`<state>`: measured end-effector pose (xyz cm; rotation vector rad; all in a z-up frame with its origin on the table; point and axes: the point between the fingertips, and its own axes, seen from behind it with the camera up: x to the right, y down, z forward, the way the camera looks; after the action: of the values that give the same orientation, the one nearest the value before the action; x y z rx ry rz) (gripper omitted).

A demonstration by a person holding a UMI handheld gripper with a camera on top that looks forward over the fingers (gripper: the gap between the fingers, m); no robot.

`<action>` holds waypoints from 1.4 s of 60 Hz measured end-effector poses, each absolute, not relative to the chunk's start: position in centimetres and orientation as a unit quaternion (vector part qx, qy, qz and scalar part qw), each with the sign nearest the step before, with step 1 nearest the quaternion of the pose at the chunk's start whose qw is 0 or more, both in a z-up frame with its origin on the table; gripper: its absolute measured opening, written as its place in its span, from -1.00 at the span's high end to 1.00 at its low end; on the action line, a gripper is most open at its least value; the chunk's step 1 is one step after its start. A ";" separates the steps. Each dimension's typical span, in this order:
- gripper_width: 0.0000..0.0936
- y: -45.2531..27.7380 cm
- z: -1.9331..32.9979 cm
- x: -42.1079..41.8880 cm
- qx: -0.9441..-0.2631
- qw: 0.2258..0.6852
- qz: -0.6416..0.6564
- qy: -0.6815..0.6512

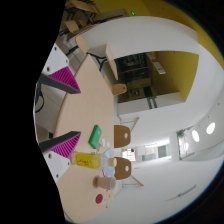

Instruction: Pour water

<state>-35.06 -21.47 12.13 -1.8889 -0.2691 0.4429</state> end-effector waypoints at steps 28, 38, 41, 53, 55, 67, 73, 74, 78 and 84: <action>-0.72 -11.6 6.5 -20.2 -0.797 0.599 0.033 -0.068; -0.71 -5.7 5.4 -20.4 -0.796 0.600 0.043 -0.065; -0.72 -4.5 5.4 -21.0 -0.796 0.599 0.051 -0.069; -0.08 -1.0 5.8 -23.1 -0.790 0.604 0.077 -0.080; -0.01 -0.9 5.8 -22.9 -0.792 0.602 0.076 -0.075; 0.29 -0.8 5.8 -22.7 -0.793 0.598 0.085 -0.076; 0.34 0.3 6.1 -22.5 -0.791 0.598 0.106 -0.073; 0.34 0.6 6.4 -22.4 -0.790 0.599 0.113 -0.066; 0.34 2.3 8.2 -22.2 -0.782 0.603 0.154 -0.029; 0.34 5.8 11.8 -21.8 -0.756 0.598 0.261 0.053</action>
<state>-21.84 5.81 11.84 -1.7535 0.1223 0.6051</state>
